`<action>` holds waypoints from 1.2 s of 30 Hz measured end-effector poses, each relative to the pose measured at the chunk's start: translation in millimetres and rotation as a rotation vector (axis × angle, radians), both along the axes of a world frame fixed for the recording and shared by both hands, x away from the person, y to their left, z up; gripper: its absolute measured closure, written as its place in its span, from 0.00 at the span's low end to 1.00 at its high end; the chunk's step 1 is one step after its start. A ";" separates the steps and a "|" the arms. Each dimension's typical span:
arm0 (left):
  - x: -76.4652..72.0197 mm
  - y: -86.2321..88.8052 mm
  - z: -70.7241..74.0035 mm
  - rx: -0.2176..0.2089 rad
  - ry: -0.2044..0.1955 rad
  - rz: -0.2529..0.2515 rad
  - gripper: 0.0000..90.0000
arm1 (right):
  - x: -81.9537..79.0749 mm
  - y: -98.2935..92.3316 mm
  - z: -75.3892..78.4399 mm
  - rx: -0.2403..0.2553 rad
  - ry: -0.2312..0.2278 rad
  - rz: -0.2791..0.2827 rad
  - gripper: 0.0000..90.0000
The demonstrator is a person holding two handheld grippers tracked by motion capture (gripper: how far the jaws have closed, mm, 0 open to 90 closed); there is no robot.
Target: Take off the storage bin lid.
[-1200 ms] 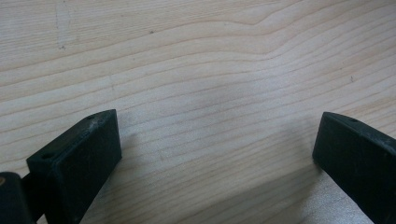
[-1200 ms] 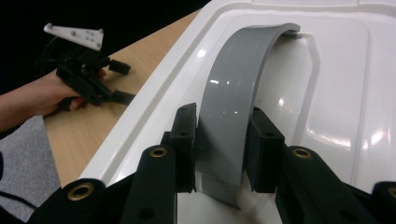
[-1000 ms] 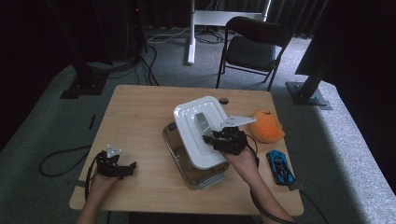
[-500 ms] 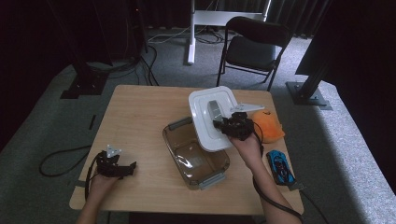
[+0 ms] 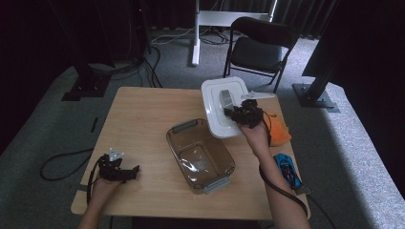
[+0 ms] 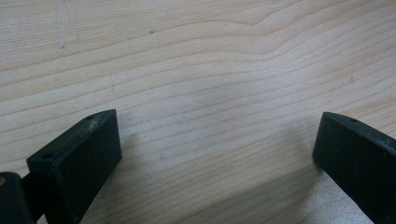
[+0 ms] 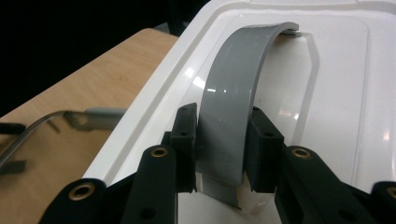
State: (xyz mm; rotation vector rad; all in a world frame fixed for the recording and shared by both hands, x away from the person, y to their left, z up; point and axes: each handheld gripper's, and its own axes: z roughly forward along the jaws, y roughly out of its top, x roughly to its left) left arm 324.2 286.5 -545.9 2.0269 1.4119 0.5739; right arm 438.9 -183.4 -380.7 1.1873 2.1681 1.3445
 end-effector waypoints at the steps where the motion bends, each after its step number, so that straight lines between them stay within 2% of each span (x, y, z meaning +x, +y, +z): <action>1: 0.0 0.0 0.0 0.000 0.000 0.000 0.02 | 2.3 -0.2 0.2 0.000 0.000 -0.002 0.76; 6: 0.0 0.0 -0.1 0.000 -0.001 0.000 0.02 | 14.6 -1.1 -1.0 -0.006 -0.001 -0.014 0.76; 7: 0.0 0.0 0.0 0.000 -0.001 0.000 0.02 | 21.5 -2.9 -4.3 -0.008 0.006 -0.030 0.76; 11: 0.0 0.0 0.0 0.000 0.000 -0.001 0.02 | 29.1 -4.7 -10.9 -0.017 0.020 -0.053 0.76; 16: -0.2 0.5 0.0 0.000 -0.001 -0.005 0.02 | 42.1 -6.7 -32.5 -0.034 0.053 -0.089 0.76; 17: -0.2 0.5 0.0 0.000 -0.001 -0.005 0.02 | 42.1 -6.7 -32.5 -0.034 0.053 -0.089 0.76; 19: -0.2 0.5 0.0 0.000 -0.001 -0.004 0.02 | 47.1 -6.1 -46.7 -0.037 0.077 -0.092 0.76; 29: -0.2 0.5 0.0 0.001 -0.001 -0.005 0.02 | 47.2 0.3 -83.9 -0.002 0.120 -0.056 0.76; 36: -0.2 0.4 -0.1 0.000 -0.001 -0.004 0.02 | 48.8 6.2 -105.8 -0.026 0.154 -0.061 0.76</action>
